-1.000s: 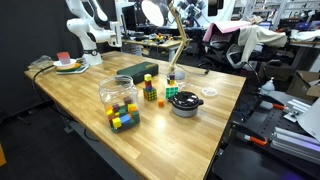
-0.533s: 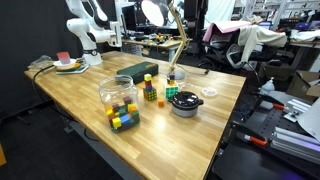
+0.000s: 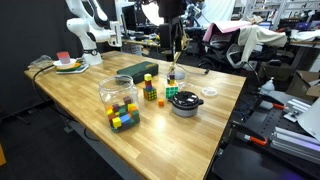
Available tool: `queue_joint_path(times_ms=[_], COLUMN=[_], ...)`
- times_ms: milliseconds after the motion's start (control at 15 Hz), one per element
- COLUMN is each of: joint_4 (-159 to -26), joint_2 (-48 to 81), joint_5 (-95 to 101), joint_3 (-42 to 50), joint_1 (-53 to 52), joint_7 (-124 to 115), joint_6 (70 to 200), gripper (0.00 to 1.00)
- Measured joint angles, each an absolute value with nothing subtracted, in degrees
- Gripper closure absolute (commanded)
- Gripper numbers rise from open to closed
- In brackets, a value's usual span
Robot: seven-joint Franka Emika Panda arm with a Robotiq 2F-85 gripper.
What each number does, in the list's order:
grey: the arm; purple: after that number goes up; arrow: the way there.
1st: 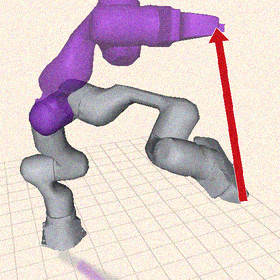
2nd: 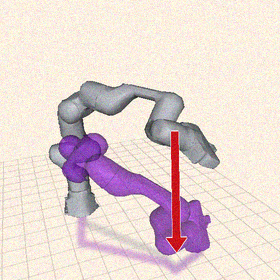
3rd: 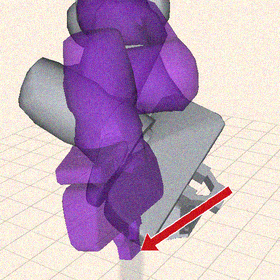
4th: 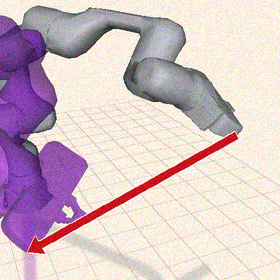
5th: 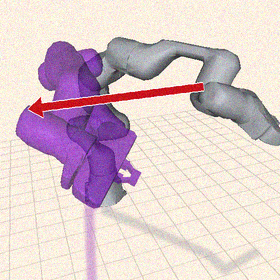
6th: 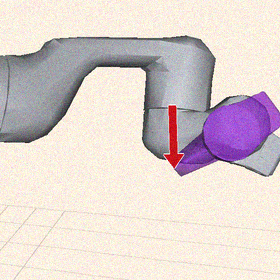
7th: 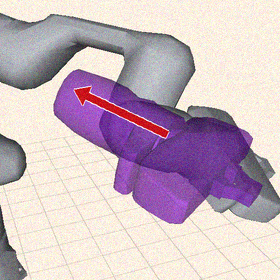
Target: Pick the orange block from the table and place it on the yellow block
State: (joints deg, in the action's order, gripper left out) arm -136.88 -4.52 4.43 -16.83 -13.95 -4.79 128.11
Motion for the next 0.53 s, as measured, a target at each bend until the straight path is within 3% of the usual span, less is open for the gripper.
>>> queue_joint_path(times_ms=[533], joint_4=[-136.5], joint_2=[-4.1], joint_5=[5.0], joint_3=[-16.8], joint_1=[-14.0], joint_7=[-4.7], joint_6=[128.6], gripper=[0.0])
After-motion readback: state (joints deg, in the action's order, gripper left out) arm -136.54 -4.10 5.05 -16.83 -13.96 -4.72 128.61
